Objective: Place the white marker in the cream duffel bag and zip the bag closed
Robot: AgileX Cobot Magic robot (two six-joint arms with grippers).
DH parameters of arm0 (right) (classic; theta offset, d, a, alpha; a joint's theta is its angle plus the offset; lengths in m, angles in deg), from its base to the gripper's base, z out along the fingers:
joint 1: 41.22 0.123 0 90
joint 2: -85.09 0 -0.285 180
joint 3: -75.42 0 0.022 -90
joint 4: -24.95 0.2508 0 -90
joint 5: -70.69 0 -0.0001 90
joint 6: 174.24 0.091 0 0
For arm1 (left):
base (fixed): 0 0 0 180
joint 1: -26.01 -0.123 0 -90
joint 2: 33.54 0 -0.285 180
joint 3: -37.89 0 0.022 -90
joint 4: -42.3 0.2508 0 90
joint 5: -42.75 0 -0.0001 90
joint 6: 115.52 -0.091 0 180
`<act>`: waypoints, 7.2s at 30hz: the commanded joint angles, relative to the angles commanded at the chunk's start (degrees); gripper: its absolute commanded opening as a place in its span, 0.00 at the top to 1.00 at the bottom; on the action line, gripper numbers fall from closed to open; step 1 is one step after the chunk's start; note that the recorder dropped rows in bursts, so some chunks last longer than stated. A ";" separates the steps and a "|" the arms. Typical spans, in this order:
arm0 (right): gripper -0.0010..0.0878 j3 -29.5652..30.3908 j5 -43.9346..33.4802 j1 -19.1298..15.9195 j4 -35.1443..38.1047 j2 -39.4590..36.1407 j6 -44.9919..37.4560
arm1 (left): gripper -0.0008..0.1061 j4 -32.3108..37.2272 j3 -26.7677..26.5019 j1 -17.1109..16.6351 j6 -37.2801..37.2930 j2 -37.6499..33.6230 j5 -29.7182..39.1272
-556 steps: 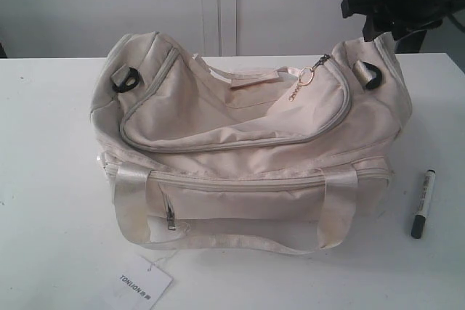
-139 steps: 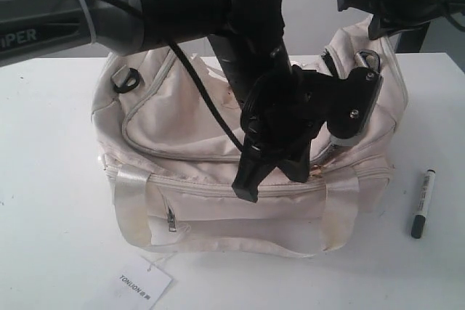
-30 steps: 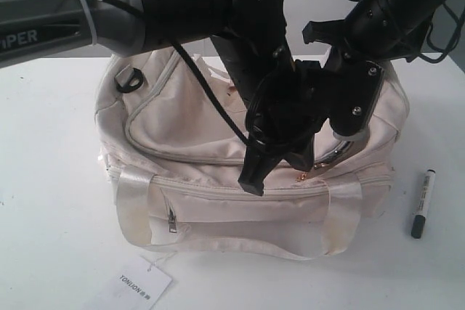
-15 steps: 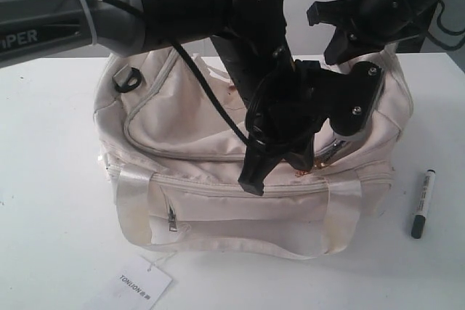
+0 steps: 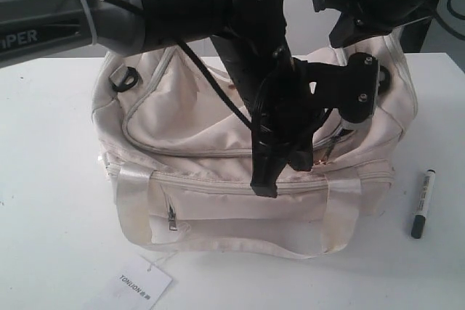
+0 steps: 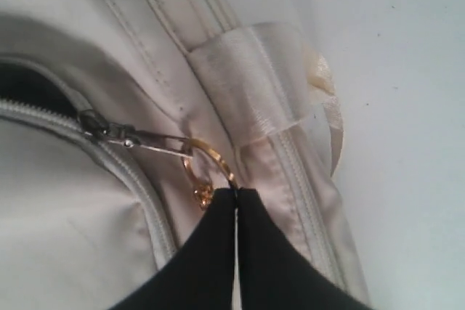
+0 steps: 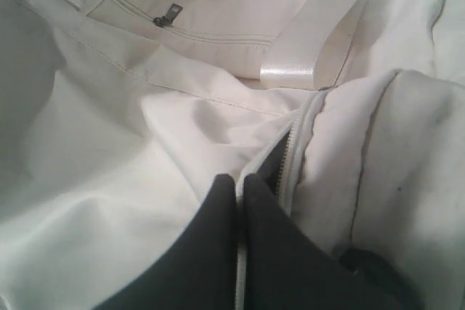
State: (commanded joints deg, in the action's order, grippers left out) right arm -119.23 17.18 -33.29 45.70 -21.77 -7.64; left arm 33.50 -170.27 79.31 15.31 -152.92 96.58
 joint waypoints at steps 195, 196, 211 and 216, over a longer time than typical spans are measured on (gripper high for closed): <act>0.99 0.00 1.79 0.00 -12.83 -5.62 4.56 | 0.99 15.40 5.96 -11.99 36.05 11.67 16.13; 0.99 0.00 1.79 0.00 -12.73 -5.62 4.57 | 0.99 15.28 5.96 -11.99 36.33 11.67 16.13; 0.99 0.00 0.09 0.00 -7.61 -5.62 4.57 | 0.99 -25.33 10.39 -26.31 29.18 11.67 16.13; 0.99 0.00 -0.17 0.00 -7.61 -5.62 4.57 | 0.99 -26.73 17.72 -27.36 29.67 11.67 11.03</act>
State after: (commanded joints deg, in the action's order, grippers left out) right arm -119.23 17.01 -33.29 38.09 -27.39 -3.08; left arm 6.77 -152.56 51.94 44.98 -141.24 107.61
